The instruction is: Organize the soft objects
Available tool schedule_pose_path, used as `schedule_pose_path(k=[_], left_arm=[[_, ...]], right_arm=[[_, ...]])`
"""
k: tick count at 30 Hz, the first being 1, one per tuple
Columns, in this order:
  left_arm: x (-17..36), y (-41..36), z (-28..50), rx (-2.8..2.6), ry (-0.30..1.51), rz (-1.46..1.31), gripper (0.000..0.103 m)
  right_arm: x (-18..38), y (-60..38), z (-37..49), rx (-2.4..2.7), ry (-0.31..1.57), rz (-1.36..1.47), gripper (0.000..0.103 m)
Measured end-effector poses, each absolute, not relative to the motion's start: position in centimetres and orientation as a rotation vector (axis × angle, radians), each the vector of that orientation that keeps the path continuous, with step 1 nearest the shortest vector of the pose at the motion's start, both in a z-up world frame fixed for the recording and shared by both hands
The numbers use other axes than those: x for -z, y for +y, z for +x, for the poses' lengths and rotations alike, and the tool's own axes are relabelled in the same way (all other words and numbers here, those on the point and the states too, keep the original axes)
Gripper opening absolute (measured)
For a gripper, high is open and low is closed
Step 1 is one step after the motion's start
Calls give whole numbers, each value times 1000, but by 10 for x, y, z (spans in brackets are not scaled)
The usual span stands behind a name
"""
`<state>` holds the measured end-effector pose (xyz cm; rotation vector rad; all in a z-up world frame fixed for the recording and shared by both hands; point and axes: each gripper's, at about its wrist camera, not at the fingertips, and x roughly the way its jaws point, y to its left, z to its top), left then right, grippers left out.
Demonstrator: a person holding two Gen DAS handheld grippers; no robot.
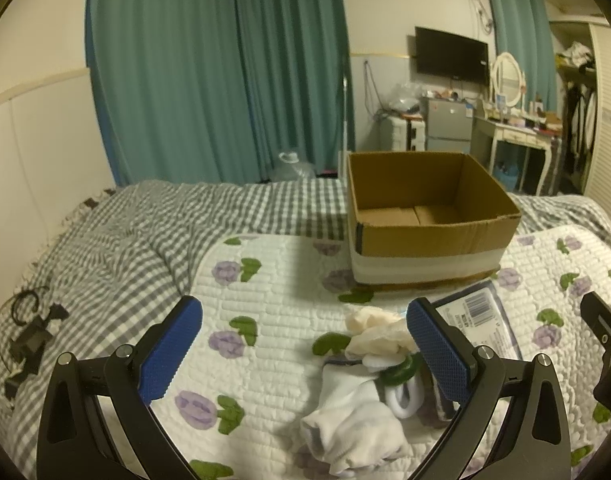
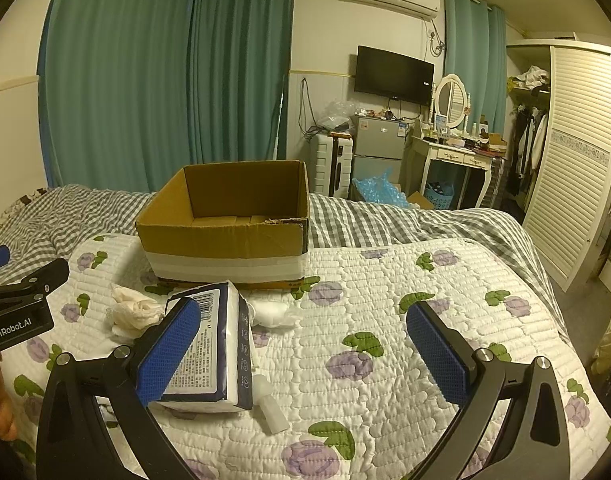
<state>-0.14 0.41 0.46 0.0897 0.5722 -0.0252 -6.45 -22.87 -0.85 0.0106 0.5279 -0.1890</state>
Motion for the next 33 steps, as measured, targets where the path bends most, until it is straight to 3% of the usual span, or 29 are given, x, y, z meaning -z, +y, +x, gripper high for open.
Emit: schedule_pose_path(k=[33], left_arm=[[0, 4, -2, 27, 567, 84, 103]], right_arm=[[8, -227, -65, 171, 524, 13, 103]])
